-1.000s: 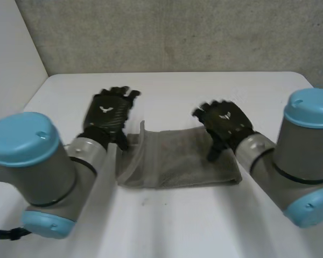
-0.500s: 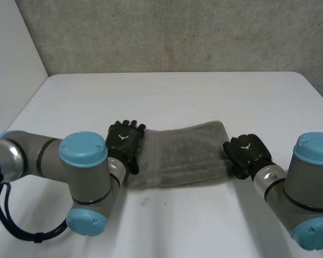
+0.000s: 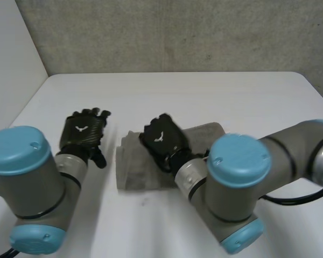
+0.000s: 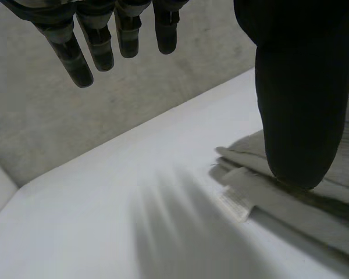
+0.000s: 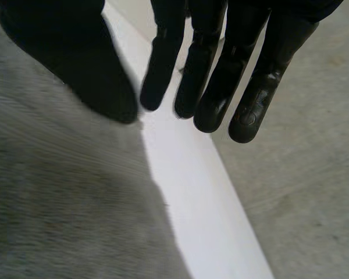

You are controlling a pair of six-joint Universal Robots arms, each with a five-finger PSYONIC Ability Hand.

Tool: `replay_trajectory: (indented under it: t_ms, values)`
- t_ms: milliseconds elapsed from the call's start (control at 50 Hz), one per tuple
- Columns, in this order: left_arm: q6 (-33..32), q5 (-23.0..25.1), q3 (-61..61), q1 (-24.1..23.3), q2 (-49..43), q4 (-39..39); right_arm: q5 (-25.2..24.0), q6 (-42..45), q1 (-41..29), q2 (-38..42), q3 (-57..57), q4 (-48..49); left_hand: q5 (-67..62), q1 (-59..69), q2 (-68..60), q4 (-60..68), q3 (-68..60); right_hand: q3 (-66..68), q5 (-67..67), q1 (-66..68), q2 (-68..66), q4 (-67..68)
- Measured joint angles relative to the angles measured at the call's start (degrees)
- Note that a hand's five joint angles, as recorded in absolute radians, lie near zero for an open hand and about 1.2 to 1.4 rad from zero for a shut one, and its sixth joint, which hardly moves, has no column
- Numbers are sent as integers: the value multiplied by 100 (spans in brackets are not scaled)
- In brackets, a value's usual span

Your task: Fold the towel.

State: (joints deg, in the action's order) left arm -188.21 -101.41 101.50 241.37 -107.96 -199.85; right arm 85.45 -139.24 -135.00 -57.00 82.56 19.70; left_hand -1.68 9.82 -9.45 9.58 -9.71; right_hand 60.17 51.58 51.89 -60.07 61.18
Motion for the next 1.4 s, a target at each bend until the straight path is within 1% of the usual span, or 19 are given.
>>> replay_trajectory:
  t_ms: [20,60,80,100,200,220,300,380,400,420,440,500,740,1040,1120,1180,1200,1300,1400]
  values:
    - [35,11,60,75,57,0,67,-48,-46,45,1,-4,0,0,0,0,0,-1204,-1116,-1063,1203,-1191]
    - [35,11,60,75,57,0,67,-48,-46,45,1,-4,0,0,0,0,0,-1204,-1116,-1063,1203,-1191]
    - [82,48,159,179,124,-1,241,-269,-23,-3,80,-16,0,0,0,0,0,-1204,-1116,-1063,1203,-1191]
    - [89,65,176,191,132,-1,320,-429,61,-81,149,-22,0,0,0,0,0,-2700,-2832,-2288,2644,-2811]
    - [111,272,179,114,141,-10,371,-1313,881,-632,623,-144,0,0,0,0,0,-2937,-3063,-2453,2875,-3029]
    - [111,272,179,114,141,-10,371,-1313,881,-632,623,-144,0,0,0,0,0,-2937,-3063,-2453,2875,-3029]
    - [208,502,59,-74,200,-27,-219,-2021,1944,-1249,1244,-452,0,0,0,0,0,-3058,-3194,-2548,2989,-3145]
    - [380,570,-74,-177,305,-27,-895,-2156,2679,-1432,1738,-629,0,0,1,0,0,-3185,-3343,-2656,3120,-3293]
    - [380,570,-74,-177,305,-27,-895,-2156,2679,-1432,1738,-629,0,0,1,0,0,-3185,-3343,-2656,3120,-3293]
    - [498,586,-153,-217,365,-24,-1251,-2159,3035,-1466,1999,-683,0,0,1,0,0,-3185,-3357,-2656,3120,-3293]
    - [572,589,-201,-230,392,-22,-1410,-2147,3191,-1465,2131,-687,0,0,1,0,0,-3185,-3356,-2656,3120,-3293]
    - [688,589,-268,-241,416,-16,-1613,-2104,3401,-1440,2332,-653,0,0,1,0,0,-3185,-3355,-2656,3119,-3292]
    - [840,582,-257,-229,364,-10,-1692,-1763,3540,-1014,2612,-145,0,0,2,0,0,-2797,-3025,-2494,2841,-2905]
    - [838,588,-120,-189,349,-10,-1663,-1972,3479,-812,2541,-67,0,0,3,0,0,-2517,-2766,-2170,2516,-2615]
    - [839,588,-71,-176,366,-10,-1666,-2357,3451,-815,2465,-58,0,0,3,0,0,-1502,-1866,-1451,1458,-1610]
    - [839,587,-57,-173,374,-10,-1664,-2444,3445,-811,2444,-45,0,0,3,0,0,-1187,-1568,-1236,1170,-1285]
    - [839,587,-40,-171,385,-10,-1648,-2594,3436,-791,2405,7,0,0,3,0,0,40,-424,-417,-51,-103]
    - [839,587,-24,-166,398,-10,-1476,-2708,3425,-746,2315,159,0,0,3,0,0,748,254,-190,-708,693]
    - [842,585,-22,-151,408,-10,-971,-2559,3251,-793,2058,273,0,0,3,0,0,754,315,-190,-708,701]
